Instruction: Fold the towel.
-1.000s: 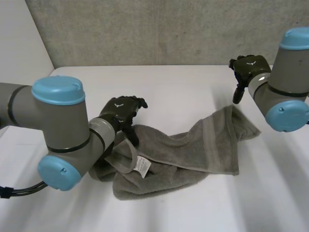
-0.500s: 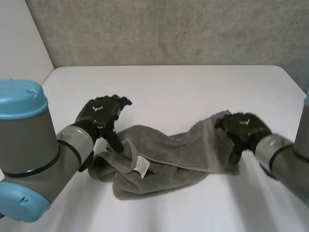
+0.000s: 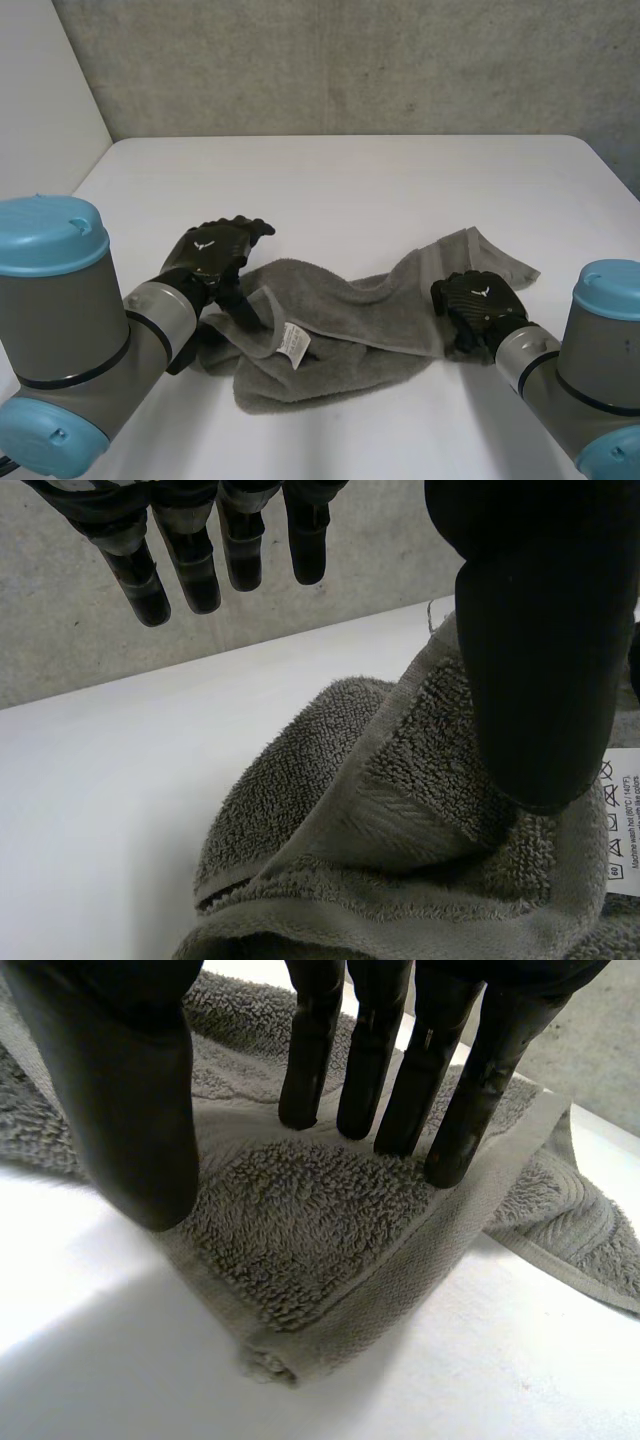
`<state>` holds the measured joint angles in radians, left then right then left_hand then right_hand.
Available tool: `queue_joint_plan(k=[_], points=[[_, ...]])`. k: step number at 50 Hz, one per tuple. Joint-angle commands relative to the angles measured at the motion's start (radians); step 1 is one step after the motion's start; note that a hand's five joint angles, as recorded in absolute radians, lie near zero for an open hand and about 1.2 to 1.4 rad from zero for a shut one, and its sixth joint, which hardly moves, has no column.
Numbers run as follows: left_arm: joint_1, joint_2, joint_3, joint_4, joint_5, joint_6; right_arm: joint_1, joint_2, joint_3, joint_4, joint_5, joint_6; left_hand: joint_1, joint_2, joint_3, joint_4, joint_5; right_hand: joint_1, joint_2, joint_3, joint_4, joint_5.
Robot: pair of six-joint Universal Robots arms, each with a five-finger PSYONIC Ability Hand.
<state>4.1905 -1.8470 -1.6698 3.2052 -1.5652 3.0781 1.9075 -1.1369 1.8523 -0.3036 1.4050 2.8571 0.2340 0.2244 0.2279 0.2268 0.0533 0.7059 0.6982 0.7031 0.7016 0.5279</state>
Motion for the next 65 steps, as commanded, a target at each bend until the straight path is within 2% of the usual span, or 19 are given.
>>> queue_joint_plan(k=[1,2,3,4,8,18,23,29,32,41,46,51,65], points=[[0.000,0.002,-0.018,0.019,0.001,0.004,-0.001,0.014,0.002,-0.071,0.002,-0.001,0.012,0.021,0.018,0.019,0.018,0.434,0.442,0.437,0.438,0.438],[0.000,0.002,-0.018,0.019,0.001,0.004,-0.002,0.014,0.001,-0.080,0.002,-0.001,0.009,0.019,0.015,0.016,0.015,0.581,0.589,0.584,0.586,0.585],[0.000,0.002,-0.018,0.019,0.001,0.004,-0.002,0.014,0.001,-0.080,0.002,-0.001,0.009,0.019,0.015,0.016,0.015,0.583,0.590,0.586,0.587,0.586],[0.000,0.003,-0.018,0.019,0.001,0.004,-0.008,0.009,0.001,-0.084,0.005,-0.001,0.009,0.019,0.015,0.016,0.015,0.689,0.697,0.692,0.694,0.693],[0.000,0.006,-0.019,0.019,0.002,0.002,-0.010,-0.011,-0.001,-0.084,0.009,-0.001,0.009,0.019,0.015,0.016,0.015,0.690,0.698,0.693,0.695,0.694],[-0.004,0.043,-0.002,0.019,0.007,-0.007,-0.012,-0.214,0.022,-0.069,0.009,0.001,0.009,0.019,0.015,0.016,0.015,0.690,0.698,0.693,0.695,0.694],[-0.013,0.063,0.022,0.019,0.007,-0.025,-0.012,-0.257,0.019,-0.063,0.009,-0.001,0.023,0.033,0.030,0.031,0.030,0.690,0.698,0.693,0.695,0.694],[-0.027,0.068,0.067,0.018,0.007,-0.051,-0.005,-0.299,-0.059,0.070,-0.003,-0.005,0.035,0.045,0.041,0.042,0.041,0.690,0.698,0.693,0.695,0.694],[-0.038,0.063,0.107,0.013,0.004,-0.056,-0.005,-0.319,-0.143,0.176,-0.043,-0.005,0.038,0.048,0.044,0.045,0.044,0.690,0.698,0.693,0.695,0.694],[-0.066,0.043,0.133,0.012,0.004,-0.102,0.002,-0.368,-0.174,0.224,-0.058,-0.002,0.173,0.183,0.179,0.180,0.179,0.690,0.698,0.693,0.695,0.694],[-0.131,-0.064,0.163,0.013,0.004,-0.114,0.008,-0.391,-0.156,0.224,-0.058,-0.001,0.191,0.201,0.197,0.198,0.197,0.690,0.698,0.693,0.695,0.694],[-0.161,-0.162,0.199,0.013,0.004,-0.117,0.008,-0.435,-0.139,0.224,-0.060,0.001,0.191,0.201,0.197,0.198,0.197,0.690,0.698,0.693,0.695,0.694],[-0.164,-0.304,0.295,0.021,-0.001,-0.128,0.015,-0.521,-0.125,0.244,-0.077,0.062,0.191,0.201,0.197,0.198,0.197,0.690,0.698,0.693,0.695,0.694]])
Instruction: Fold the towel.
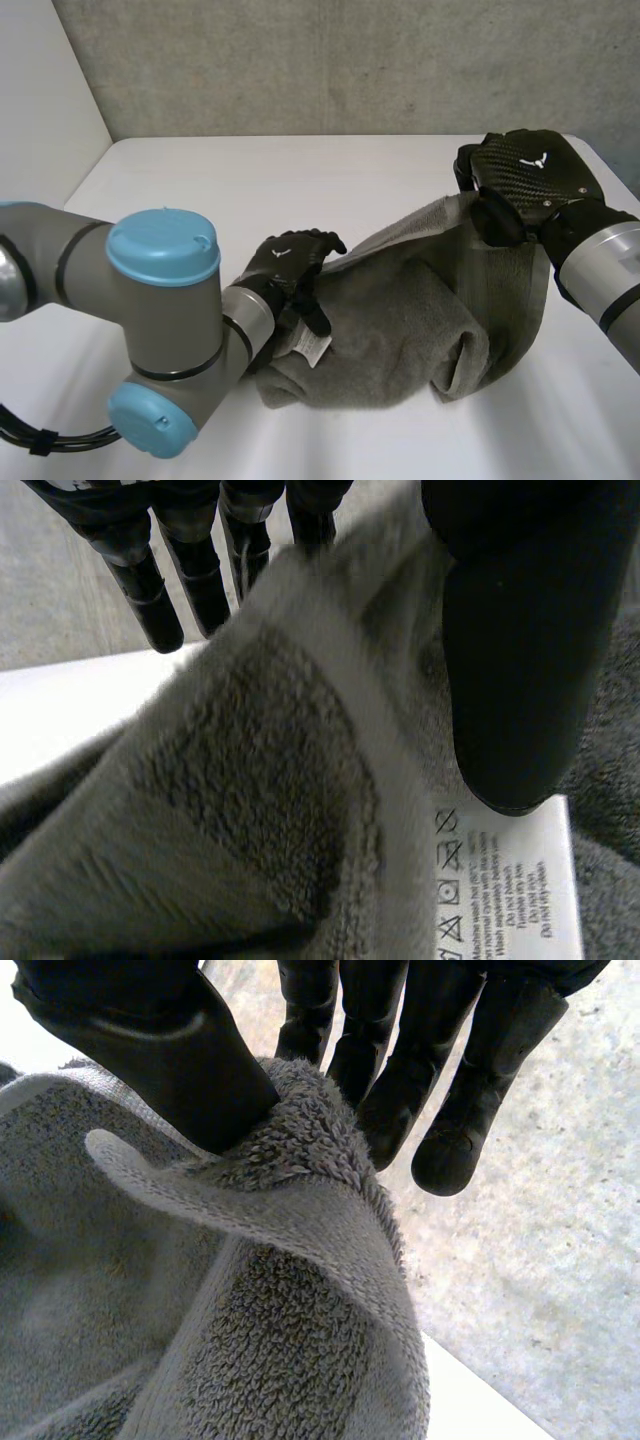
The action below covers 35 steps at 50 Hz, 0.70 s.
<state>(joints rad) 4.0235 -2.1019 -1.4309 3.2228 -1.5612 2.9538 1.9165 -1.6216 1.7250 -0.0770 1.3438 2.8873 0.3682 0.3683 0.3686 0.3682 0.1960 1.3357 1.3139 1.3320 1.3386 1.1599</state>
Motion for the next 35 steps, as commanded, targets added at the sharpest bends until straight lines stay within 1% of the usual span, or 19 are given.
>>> queue_joint_plan(k=[1,3,5,6,8,10,16,21,30,32,33,35], points=[[0.003,-0.061,0.078,0.008,-0.008,-0.004,0.012,-0.049,0.001,0.034,-0.026,0.033,0.065,0.065,0.065,0.065,0.063,0.061,0.082,0.064,0.058,0.062],[0.003,-0.073,0.101,0.015,-0.011,-0.004,0.018,-0.061,-0.001,0.048,-0.037,0.033,0.104,0.104,0.103,0.104,0.101,0.061,0.082,0.064,0.058,0.062],[0.003,-0.092,0.141,0.032,-0.011,-0.015,0.019,-0.087,-0.011,0.078,-0.055,0.033,0.229,0.229,0.229,0.229,0.227,0.061,0.082,0.064,0.058,0.062],[0.003,-0.092,0.141,0.032,-0.011,-0.015,0.019,-0.087,-0.012,0.079,-0.055,0.033,0.230,0.230,0.230,0.230,0.228,0.061,0.082,0.064,0.058,0.062],[0.005,-0.102,0.168,0.057,-0.014,-0.028,0.018,-0.122,-0.025,0.103,-0.063,0.032,0.364,0.364,0.364,0.364,0.362,0.061,0.082,0.064,0.058,0.062],[0.008,-0.105,0.181,0.072,-0.019,-0.028,0.016,-0.141,-0.039,0.114,-0.064,0.032,0.388,0.388,0.388,0.388,0.386,0.061,0.082,0.064,0.058,0.062],[0.026,-0.113,0.193,0.089,-0.051,-0.030,0.003,-0.185,-0.105,0.170,-0.069,0.021,0.388,0.388,0.388,0.388,0.386,0.061,0.082,0.064,0.058,0.062],[0.040,-0.113,0.179,0.089,-0.051,-0.027,-0.001,-0.192,-0.156,0.212,-0.071,0.021,0.388,0.388,0.388,0.388,0.386,0.061,0.082,0.064,0.058,0.062],[0.049,-0.129,0.171,0.094,-0.048,-0.018,-0.002,-0.192,-0.174,0.218,-0.072,0.021,0.403,0.403,0.403,0.403,0.401,0.061,0.082,0.064,0.058,0.062],[0.054,-0.148,0.179,0.094,-0.045,-0.015,-0.002,-0.192,-0.174,0.217,-0.072,0.023,0.520,0.520,0.520,0.520,0.518,0.061,0.082,0.064,0.058,0.062],[0.054,-0.148,0.179,0.094,-0.045,-0.015,-0.002,-0.192,-0.174,0.217,-0.072,0.023,0.520,0.520,0.520,0.520,0.518,0.061,0.082,0.064,0.058,0.062],[0.060,-0.170,0.185,0.094,-0.045,-0.010,-0.002,-0.192,-0.174,0.207,-0.074,0.021,0.710,0.710,0.710,0.710,0.708,0.061,0.082,0.064,0.058,0.062]])
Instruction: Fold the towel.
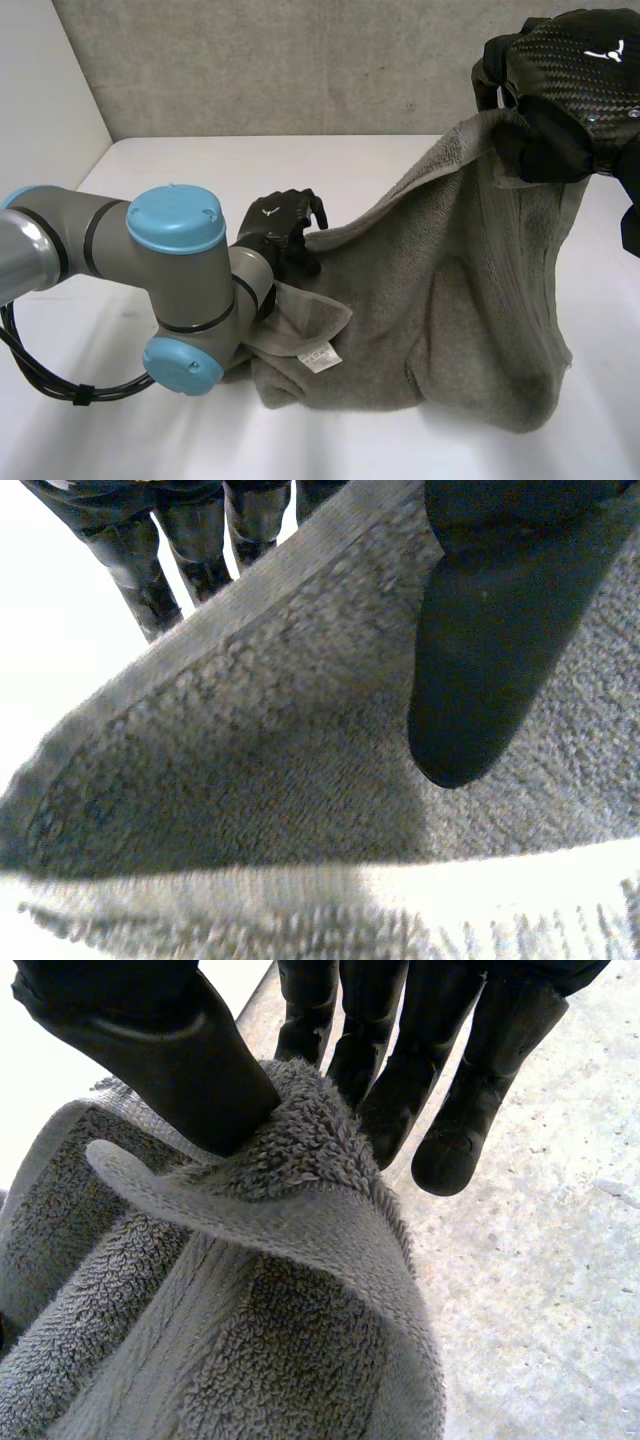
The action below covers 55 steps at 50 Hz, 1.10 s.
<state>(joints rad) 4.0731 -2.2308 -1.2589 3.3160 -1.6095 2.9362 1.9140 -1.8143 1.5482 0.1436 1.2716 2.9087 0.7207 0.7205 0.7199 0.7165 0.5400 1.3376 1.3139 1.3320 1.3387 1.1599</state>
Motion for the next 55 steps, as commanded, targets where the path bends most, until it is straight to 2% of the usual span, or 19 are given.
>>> queue_joint_plan(k=[1,9,11,12,16,17,22,23,25,28,30,31,34,36,38,40,46,51,55], points=[[0.010,-0.041,0.013,0.000,0.003,0.008,0.000,0.001,0.003,-0.013,-0.001,0.000,0.359,0.359,0.360,0.363,0.365,0.059,0.082,0.064,0.058,0.062],[0.056,-0.070,0.010,-0.012,-0.009,0.100,-0.038,0.026,-0.022,-0.018,-0.005,-0.003,0.450,0.450,0.451,0.454,0.456,0.059,0.082,0.064,0.058,0.062],[0.085,-0.070,0.009,-0.023,-0.009,0.168,-0.061,0.055,-0.036,-0.018,-0.014,-0.006,0.666,0.666,0.667,0.670,0.672,0.059,0.082,0.064,0.058,0.062],[0.086,-0.070,0.009,-0.023,-0.009,0.169,-0.061,0.055,-0.036,-0.018,-0.014,-0.006,0.667,0.667,0.668,0.671,0.673,0.059,0.082,0.064,0.058,0.062],[0.109,-0.070,0.035,-0.027,-0.009,0.244,-0.072,0.202,-0.068,-0.018,-0.055,-0.022,0.676,0.676,0.676,0.680,0.682,0.059,0.082,0.064,0.058,0.062],[0.115,-0.070,0.054,-0.023,-0.009,0.262,-0.072,0.202,-0.068,-0.018,-0.055,-0.022,0.676,0.676,0.676,0.680,0.682,0.059,0.082,0.064,0.058,0.062],[0.122,-0.093,0.159,-0.021,-0.001,0.313,-0.062,0.441,-0.196,-0.016,-0.044,-0.083,0.676,0.676,0.676,0.680,0.682,0.059,0.082,0.064,0.058,0.062],[0.122,-0.093,0.159,-0.021,-0.001,0.313,-0.062,0.441,-0.197,-0.016,-0.044,-0.083,0.676,0.676,0.676,0.680,0.682,0.059,0.082,0.064,0.058,0.062],[0.135,-0.128,0.261,-0.021,0.002,0.346,-0.061,0.589,-0.345,-0.016,-0.035,-0.104,0.676,0.676,0.676,0.680,0.682,0.059,0.082,0.064,0.058,0.062],[0.151,-0.176,0.401,-0.020,0.005,0.380,-0.058,0.665,-0.442,-0.018,-0.017,-0.109,0.676,0.676,0.676,0.680,0.682,0.059,0.082,0.064,0.058,0.062],[0.159,-0.199,0.482,-0.015,0.005,0.392,-0.034,0.821,-0.677,-0.021,0.040,-0.118,0.676,0.676,0.676,0.680,0.682,0.059,0.082,0.064,0.058,0.062],[0.159,-0.199,0.483,-0.015,0.005,0.393,-0.033,0.822,-0.678,-0.021,0.040,-0.118,0.676,0.676,0.676,0.680,0.682,0.059,0.082,0.064,0.058,0.062],[0.173,-0.227,0.720,0.037,-0.004,0.399,-0.023,1.010,-1.077,-0.091,0.120,-0.126,0.676,0.676,0.676,0.680,0.682,0.059,0.082,0.064,0.058,0.062],[0.182,-0.221,0.771,0.063,-0.013,0.396,-0.023,1.010,-1.079,-0.091,0.120,-0.126,0.676,0.676,0.676,0.680,0.682,0.059,0.082,0.064,0.058,0.062],[0.194,-0.207,0.803,0.089,-0.027,0.394,-0.023,1.087,-1.309,-0.177,0.138,-0.117,0.676,0.676,0.676,0.680,0.682,0.059,0.082,0.064,0.058,0.062],[0.211,-0.146,0.819,0.117,-0.078,0.390,-0.023,1.095,-1.359,-0.199,0.140,-0.114,0.676,0.676,0.676,0.680,0.682,0.059,0.082,0.064,0.058,0.062],[0.210,-0.067,0.731,0.099,-0.113,0.362,-0.020,1.080,-1.326,-0.174,0.135,-0.112,0.676,0.676,0.676,0.680,0.682,0.059,0.082,0.064,0.058,0.062],[0.210,0.049,0.401,0.076,-0.093,0.357,-0.024,1.024,-1.163,-0.075,0.115,-0.114,0.676,0.676,0.676,0.680,0.682,0.059,0.082,0.064,0.058,0.062],[0.210,0.074,0.240,0.083,-0.083,0.362,-0.027,0.988,-0.990,-0.023,0.056,-0.120,0.676,0.676,0.676,0.680,0.682,0.059,0.082,0.064,0.058,0.062]])
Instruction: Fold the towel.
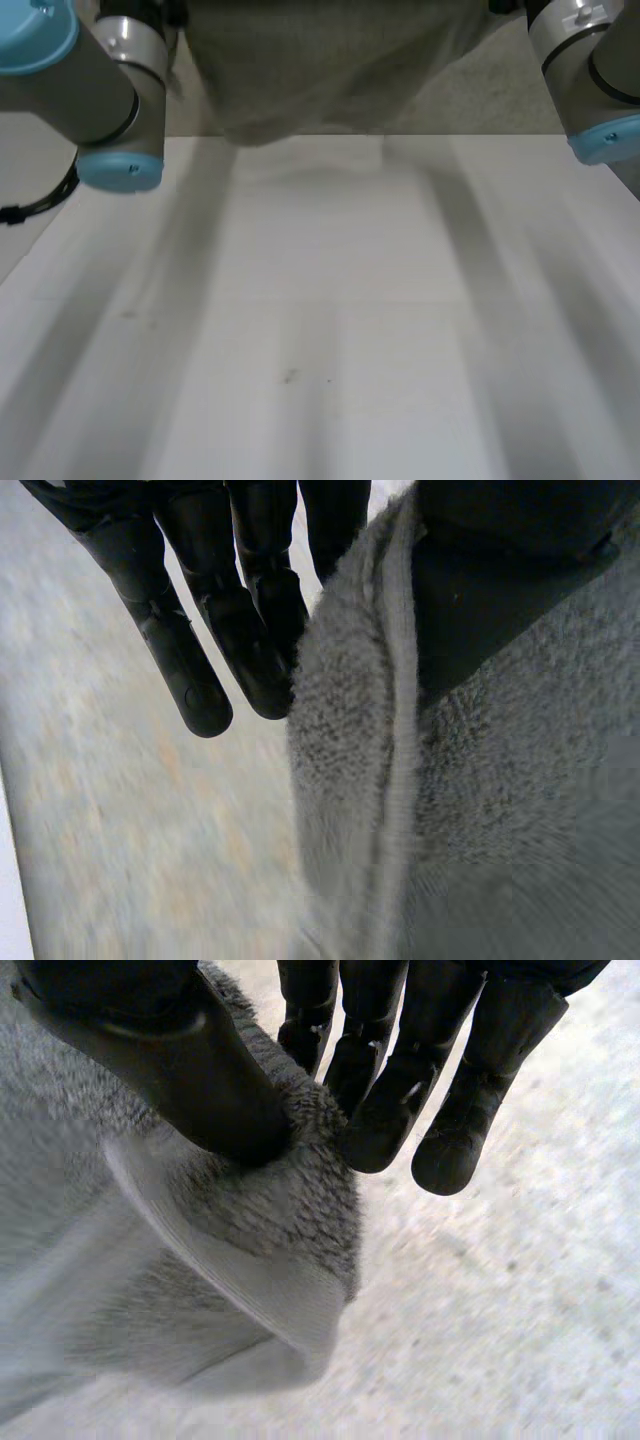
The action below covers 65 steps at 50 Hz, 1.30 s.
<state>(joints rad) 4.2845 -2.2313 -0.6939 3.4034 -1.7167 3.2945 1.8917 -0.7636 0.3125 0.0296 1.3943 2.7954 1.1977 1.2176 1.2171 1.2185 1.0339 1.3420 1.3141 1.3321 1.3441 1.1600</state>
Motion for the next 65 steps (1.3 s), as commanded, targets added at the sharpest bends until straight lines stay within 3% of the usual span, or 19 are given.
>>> queue_joint_plan(k=[1,8,13,18,28,29,30,32,35,42,48,54,56,65], points=[[-0.002,0.078,-0.390,-0.004,0.029,0.005,-0.006,-0.075,0.301,0.098,-0.089,-0.008,0.199,0.179,0.179,0.178,0.188,0.054,0.082,0.064,0.052,0.062],[0.000,0.061,-0.574,-0.003,0.035,0.005,-0.022,-0.102,0.528,0.105,-0.107,-0.011,0.199,0.179,0.179,0.178,0.188,0.054,0.082,0.064,0.052,0.062],[-0.005,0.010,-0.705,-0.004,0.098,0.004,-0.026,-0.097,0.727,0.125,-0.103,-0.016,0.199,0.179,0.179,0.178,0.188,0.054,0.082,0.064,0.052,0.062],[-0.018,0.016,-0.765,-0.006,0.144,0.002,-0.048,-0.112,0.851,0.130,-0.101,-0.036,0.199,0.179,0.179,0.178,0.188,0.054,0.082,0.064,0.052,0.062],[-0.054,0.104,-0.845,-0.013,0.150,0.002,-0.100,-0.169,1.005,0.124,-0.103,-0.037,0.199,0.179,0.179,0.178,0.188,0.054,0.082,0.064,0.052,0.062],[-0.054,0.120,-0.855,-0.013,0.150,0.002,-0.114,-0.178,1.014,0.124,-0.106,-0.037,0.199,0.179,0.179,0.178,0.188,-0.192,-0.164,-0.182,-0.194,-0.184],[-0.054,0.121,-0.855,-0.013,0.150,0.002,-0.114,-0.178,1.014,0.124,-0.106,-0.037,0.199,0.179,0.179,0.178,0.188,-0.194,-0.166,-0.184,-0.196,-0.187],[-0.057,0.142,-0.865,-0.013,0.150,0.000,-0.131,-0.201,1.037,0.122,-0.106,-0.036,0.199,0.179,0.179,0.178,0.188,-0.826,-0.798,-0.816,-0.828,-0.818],[-0.068,0.150,-0.863,-0.013,0.147,-0.001,-0.129,-0.226,1.065,0.118,-0.109,-0.027,0.199,0.179,0.179,0.178,0.188,-1.039,-1.011,-1.029,-1.041,-1.032],[-0.074,0.186,-0.858,-0.018,0.146,-0.006,-0.122,-0.301,1.166,0.069,-0.109,-0.011,0.199,0.179,0.179,0.178,0.188,-1.143,-1.115,-1.133,-1.145,-1.135],[-0.095,0.266,-0.826,-0.078,0.146,-0.004,-0.006,-0.369,1.244,-0.022,-0.101,0.053,0.199,0.179,0.179,0.178,0.188,-1.168,-1.140,-1.158,-1.170,-1.160],[-0.123,0.294,-0.768,-0.184,0.143,-0.007,0.129,-0.387,1.231,-0.063,-0.072,0.210,0.199,0.179,0.179,0.178,0.188,-1.168,-1.140,-1.158,-1.170,-1.160],[-0.143,0.294,-0.747,-0.234,0.140,-0.009,0.209,-0.367,1.196,-0.085,-0.035,0.268,0.199,0.179,0.179,0.178,0.188,-1.168,-1.140,-1.158,-1.170,-1.160],[-0.167,0.294,-0.742,-0.266,0.135,-0.010,0.316,-0.243,1.119,-0.100,0.063,0.388,0.199,0.179,0.179,0.178,0.188,-1.168,-1.140,-1.158,-1.170,-1.160]])
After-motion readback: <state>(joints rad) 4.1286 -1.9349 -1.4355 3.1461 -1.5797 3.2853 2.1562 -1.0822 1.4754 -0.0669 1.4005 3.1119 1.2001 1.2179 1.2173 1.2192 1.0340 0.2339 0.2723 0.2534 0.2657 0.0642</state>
